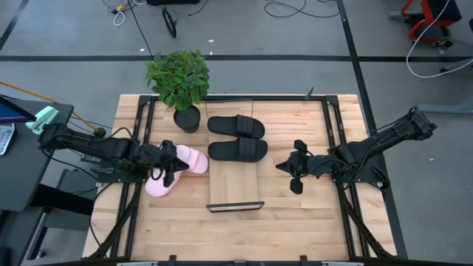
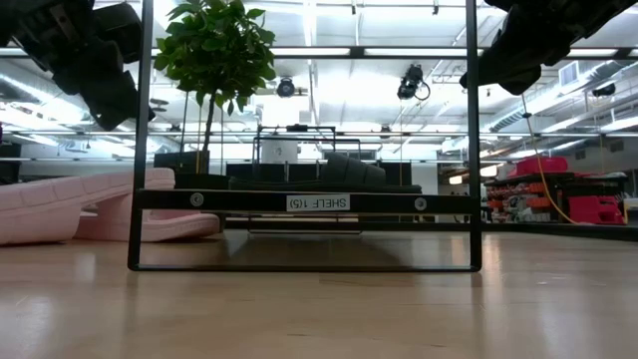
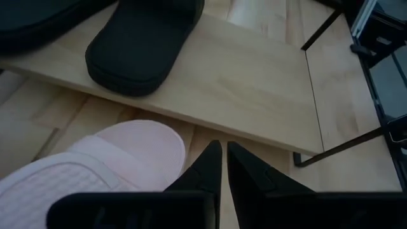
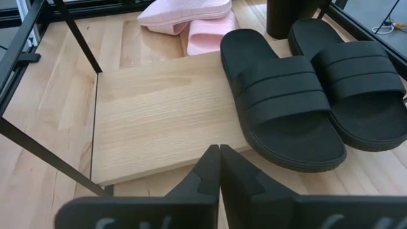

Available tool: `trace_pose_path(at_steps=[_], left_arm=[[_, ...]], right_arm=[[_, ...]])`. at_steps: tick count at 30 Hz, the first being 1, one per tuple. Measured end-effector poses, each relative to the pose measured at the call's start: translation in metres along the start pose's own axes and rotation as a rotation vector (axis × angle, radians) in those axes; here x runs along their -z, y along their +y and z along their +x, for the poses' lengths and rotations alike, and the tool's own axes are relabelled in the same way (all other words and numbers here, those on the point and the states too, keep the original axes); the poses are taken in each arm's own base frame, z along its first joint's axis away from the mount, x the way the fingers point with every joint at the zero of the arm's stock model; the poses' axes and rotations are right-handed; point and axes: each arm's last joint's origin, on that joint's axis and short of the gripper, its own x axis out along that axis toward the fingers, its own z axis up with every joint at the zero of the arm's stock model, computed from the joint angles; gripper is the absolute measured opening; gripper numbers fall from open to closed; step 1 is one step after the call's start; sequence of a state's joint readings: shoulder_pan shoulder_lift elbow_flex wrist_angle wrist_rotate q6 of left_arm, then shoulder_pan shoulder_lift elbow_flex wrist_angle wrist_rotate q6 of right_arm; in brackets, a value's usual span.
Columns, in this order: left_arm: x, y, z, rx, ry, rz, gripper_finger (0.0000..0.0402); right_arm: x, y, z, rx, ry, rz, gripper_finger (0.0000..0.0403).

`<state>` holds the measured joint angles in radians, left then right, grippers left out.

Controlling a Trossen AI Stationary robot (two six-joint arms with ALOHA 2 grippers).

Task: Pick and place slides into the shelf
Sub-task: Put the bottom pink slipper on the shelf

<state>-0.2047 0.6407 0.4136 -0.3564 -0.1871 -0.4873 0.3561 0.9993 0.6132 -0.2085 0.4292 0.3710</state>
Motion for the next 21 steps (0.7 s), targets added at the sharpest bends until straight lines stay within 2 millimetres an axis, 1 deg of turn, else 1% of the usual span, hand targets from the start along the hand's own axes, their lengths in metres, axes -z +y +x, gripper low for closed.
trace_pose_path(at_steps=[11, 21], left_arm=[[0.0002, 0.0001, 0.0001, -0.001, 0.002, -0.001, 0.0036], [0.0002, 0.0, 0.0001, -0.001, 0.002, -0.001, 0.0021]], right_arm=[[0.0, 0.0, 0.0, 0.0, 0.0, 0.0, 0.0014], [0.0, 0.0001, 0.0, 0.0, 0.0, 0.0, 0.0012]])
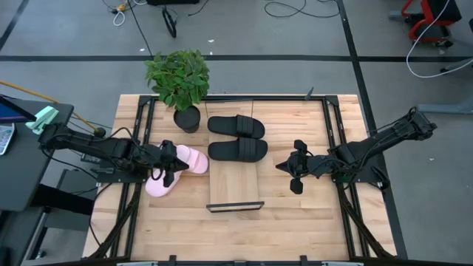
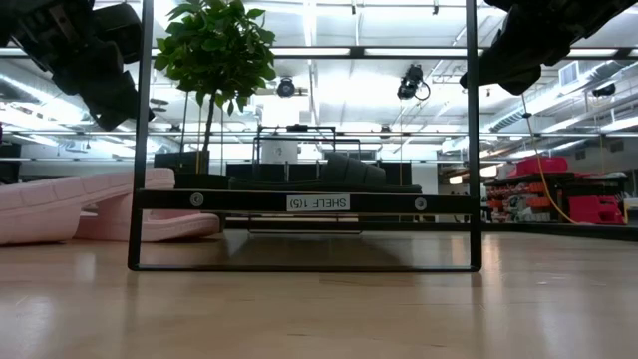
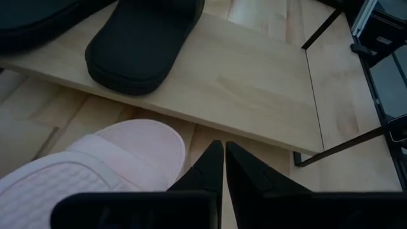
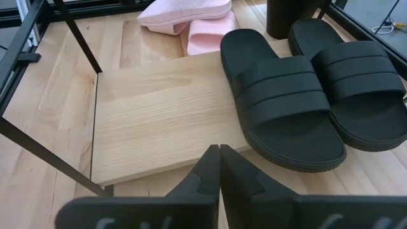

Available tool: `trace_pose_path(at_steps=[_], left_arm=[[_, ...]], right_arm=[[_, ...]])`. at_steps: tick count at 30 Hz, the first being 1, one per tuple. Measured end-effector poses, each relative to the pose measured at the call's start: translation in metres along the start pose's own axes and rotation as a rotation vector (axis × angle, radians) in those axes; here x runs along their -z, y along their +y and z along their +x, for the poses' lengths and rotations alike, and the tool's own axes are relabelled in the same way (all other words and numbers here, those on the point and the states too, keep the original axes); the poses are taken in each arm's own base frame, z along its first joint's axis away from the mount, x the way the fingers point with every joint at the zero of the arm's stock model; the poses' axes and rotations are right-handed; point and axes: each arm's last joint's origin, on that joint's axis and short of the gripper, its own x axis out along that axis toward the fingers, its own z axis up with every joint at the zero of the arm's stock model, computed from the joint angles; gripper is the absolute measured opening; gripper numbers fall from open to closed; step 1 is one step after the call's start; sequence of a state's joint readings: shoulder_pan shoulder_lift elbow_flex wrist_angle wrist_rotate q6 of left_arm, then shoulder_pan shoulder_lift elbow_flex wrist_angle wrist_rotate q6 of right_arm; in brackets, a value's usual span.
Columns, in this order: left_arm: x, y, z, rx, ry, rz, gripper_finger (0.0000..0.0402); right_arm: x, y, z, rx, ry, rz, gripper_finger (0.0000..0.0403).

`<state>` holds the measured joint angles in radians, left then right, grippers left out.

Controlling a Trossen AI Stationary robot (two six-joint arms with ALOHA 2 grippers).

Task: Pick and place slides into the shelf
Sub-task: Put the bottom pink slipper on the shelf

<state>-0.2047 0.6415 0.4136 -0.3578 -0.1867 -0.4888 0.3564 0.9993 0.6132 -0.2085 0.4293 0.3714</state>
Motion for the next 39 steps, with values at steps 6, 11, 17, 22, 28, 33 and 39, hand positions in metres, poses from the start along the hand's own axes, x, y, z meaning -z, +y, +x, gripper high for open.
trace_pose_path(at_steps=[6, 11, 17, 22, 28, 33, 39], left_arm=[[0.0006, 0.0003, 0.0, -0.003, 0.006, 0.001, 0.0026], [0.0008, 0.0004, 0.0, -0.004, 0.008, -0.029, 0.0038], [0.0012, 0.0006, 0.0, -0.006, 0.011, -0.049, 0.0059], [0.0012, 0.0005, 0.0, -0.006, 0.011, -0.071, 0.0081], [0.0012, 0.0006, 0.0, -0.007, 0.011, -0.1, 0.0103], [0.0012, 0.0007, 0.0, -0.008, 0.01, -0.118, 0.0113], [0.0013, 0.0003, 0.0, 0.003, 0.017, -0.154, 0.0139]], right_arm=[[0.0001, -0.0001, 0.0001, 0.0, 0.0, 0.0, 0.0015], [0.0001, 0.0, 0.0, 0.0, 0.0, 0.0, 0.0013], [0.0001, 0.0, 0.0, 0.0, 0.0, 0.0, 0.0014], [0.0001, 0.0, 0.0, 0.0, 0.0, 0.0, 0.0014], [0.0002, 0.0, 0.0001, 0.0, 0.001, 0.0, 0.0012], [0.0002, 0.0, 0.0001, 0.0, 0.001, 0.0, 0.0015], [0.0002, -0.0001, 0.0001, 0.001, 0.001, -0.001, 0.0013]])
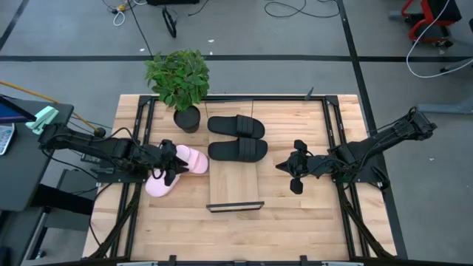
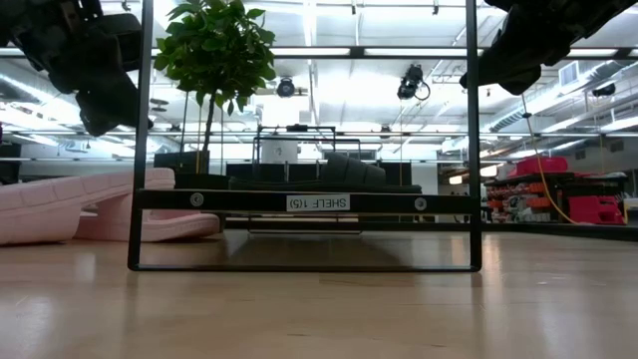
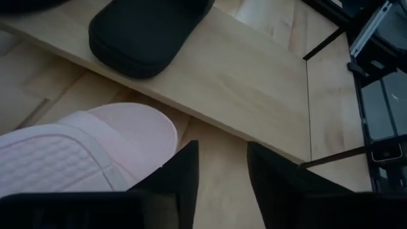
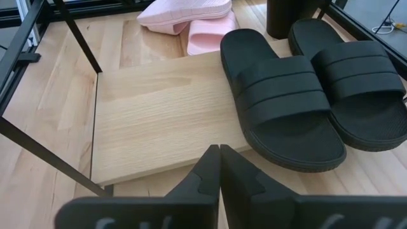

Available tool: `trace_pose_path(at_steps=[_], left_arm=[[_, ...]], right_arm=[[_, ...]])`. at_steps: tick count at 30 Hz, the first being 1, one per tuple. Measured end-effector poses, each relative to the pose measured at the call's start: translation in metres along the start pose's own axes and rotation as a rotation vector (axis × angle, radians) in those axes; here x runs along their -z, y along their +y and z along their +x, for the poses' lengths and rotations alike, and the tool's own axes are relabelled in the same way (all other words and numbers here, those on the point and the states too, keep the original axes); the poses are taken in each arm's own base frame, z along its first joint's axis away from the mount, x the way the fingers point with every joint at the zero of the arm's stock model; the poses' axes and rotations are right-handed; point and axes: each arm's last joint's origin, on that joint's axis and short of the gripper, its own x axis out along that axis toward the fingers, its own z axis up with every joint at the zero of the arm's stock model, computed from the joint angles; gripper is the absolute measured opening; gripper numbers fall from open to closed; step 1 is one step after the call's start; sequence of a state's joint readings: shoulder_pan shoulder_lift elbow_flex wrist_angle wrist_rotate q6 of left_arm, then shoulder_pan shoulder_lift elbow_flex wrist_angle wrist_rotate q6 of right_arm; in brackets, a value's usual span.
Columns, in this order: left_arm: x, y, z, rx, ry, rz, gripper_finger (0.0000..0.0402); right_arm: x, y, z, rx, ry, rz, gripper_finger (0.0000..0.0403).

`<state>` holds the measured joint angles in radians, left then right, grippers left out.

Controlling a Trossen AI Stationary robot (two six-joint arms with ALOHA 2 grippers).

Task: Pick and place slides into the shelf
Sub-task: Put the bottom pink slipper on the shelf

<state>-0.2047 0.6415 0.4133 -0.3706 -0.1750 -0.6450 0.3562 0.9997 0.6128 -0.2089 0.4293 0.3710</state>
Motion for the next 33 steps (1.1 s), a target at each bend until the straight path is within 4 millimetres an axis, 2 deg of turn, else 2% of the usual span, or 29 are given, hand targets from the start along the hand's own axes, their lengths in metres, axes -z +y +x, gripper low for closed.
trace_pose_path(at_steps=[13, 23, 33], left_arm=[[0.0005, -0.0016, -0.0001, 0.047, 0.029, -0.037, 0.0226], [0.0005, -0.0017, -0.0001, 0.049, 0.03, -0.03, 0.0214], [-0.0047, -0.0068, -0.0005, 0.099, -0.025, -0.031, 0.0222]], right_arm=[[0.0, 0.0, 0.0, 0.0, 0.0, -0.005, 0.0013], [0.0, 0.0, 0.0, 0.0, 0.0, -0.006, 0.0015], [0.0, 0.0, 0.0, 0.0, 0.0, -0.007, 0.0014]])
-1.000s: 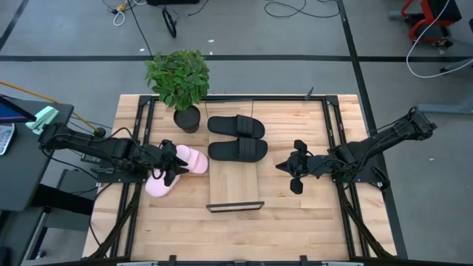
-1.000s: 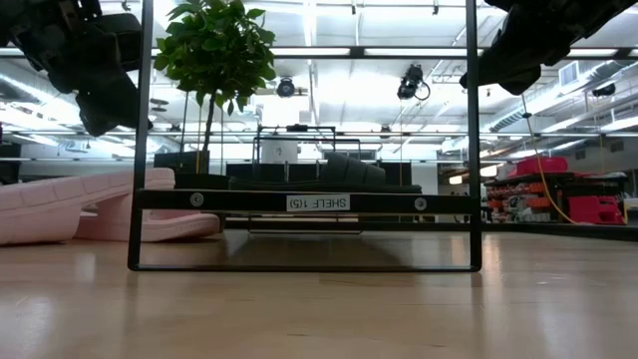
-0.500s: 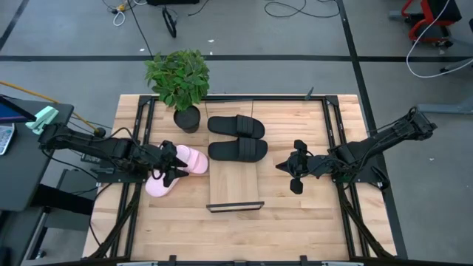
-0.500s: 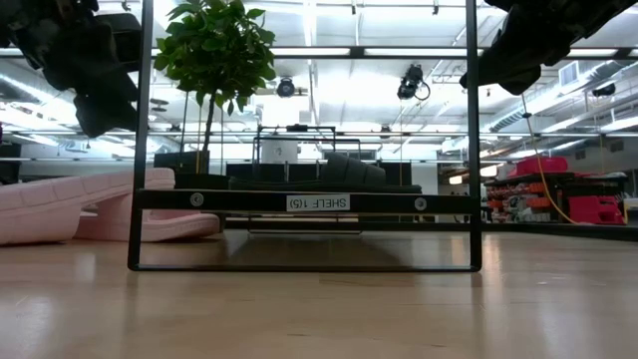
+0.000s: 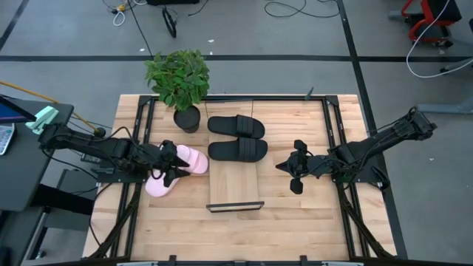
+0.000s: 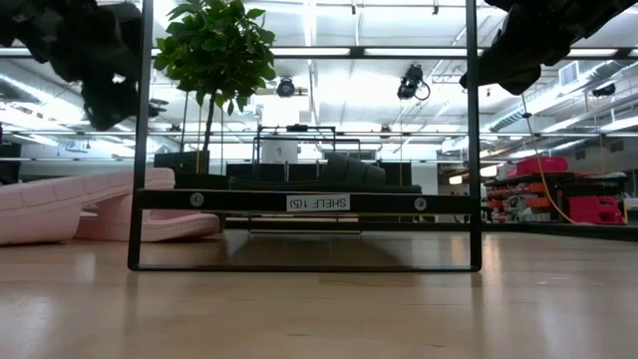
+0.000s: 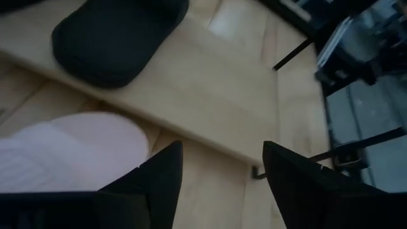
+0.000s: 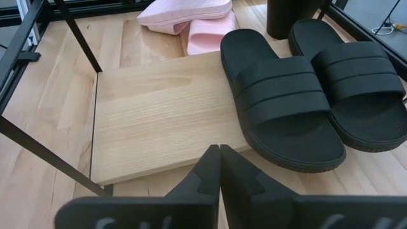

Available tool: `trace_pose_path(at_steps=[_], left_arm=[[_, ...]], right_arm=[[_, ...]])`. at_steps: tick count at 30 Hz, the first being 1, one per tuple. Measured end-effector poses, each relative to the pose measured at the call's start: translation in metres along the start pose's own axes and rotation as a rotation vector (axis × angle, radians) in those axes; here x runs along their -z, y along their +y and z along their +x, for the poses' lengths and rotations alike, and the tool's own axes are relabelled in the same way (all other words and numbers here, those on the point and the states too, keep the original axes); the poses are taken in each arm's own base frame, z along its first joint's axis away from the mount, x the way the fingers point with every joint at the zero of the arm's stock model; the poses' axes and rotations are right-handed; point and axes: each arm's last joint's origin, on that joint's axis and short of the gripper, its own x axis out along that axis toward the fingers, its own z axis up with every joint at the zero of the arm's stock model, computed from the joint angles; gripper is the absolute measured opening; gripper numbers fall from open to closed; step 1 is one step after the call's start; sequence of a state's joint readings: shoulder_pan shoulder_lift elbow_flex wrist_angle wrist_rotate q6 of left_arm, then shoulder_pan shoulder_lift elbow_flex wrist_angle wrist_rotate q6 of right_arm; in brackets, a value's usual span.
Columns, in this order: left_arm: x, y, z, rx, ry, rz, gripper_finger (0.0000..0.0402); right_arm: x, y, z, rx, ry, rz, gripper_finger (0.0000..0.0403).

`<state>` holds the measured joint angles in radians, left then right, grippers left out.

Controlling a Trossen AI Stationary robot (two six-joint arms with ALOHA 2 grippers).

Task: Pick and place slides into the shelf
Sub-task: Put the bottom pink slipper on the shelf

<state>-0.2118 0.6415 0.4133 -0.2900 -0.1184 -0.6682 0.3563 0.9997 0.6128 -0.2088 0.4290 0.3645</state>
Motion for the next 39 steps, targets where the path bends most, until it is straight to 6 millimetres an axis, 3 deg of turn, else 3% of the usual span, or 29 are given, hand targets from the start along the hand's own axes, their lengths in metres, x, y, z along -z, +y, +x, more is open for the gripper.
trace_pose_path(at_steps=[10, 16, 33, 39], left_arm=[[-0.019, -0.012, -0.012, -0.011, -0.064, -0.007, 0.0183], [-0.028, -0.017, -0.017, 0.004, -0.088, 0.013, 0.018], [-0.023, -0.013, -0.017, -0.042, -0.034, 0.019, 0.0185], [-0.015, -0.006, -0.018, -0.146, 0.016, -0.014, 0.0202]], right_arm=[[0.0, 0.0, 0.0, 0.0, 0.0, 0.0, 0.0013], [0.0, 0.0, 0.0, 0.0, 0.0, 0.001, 0.0015], [0.0, 0.0, 0.0, 0.0, 0.0, 0.01, 0.0015], [0.0, 0.0, 0.0, 0.0, 0.0, 0.01, 0.0012]])
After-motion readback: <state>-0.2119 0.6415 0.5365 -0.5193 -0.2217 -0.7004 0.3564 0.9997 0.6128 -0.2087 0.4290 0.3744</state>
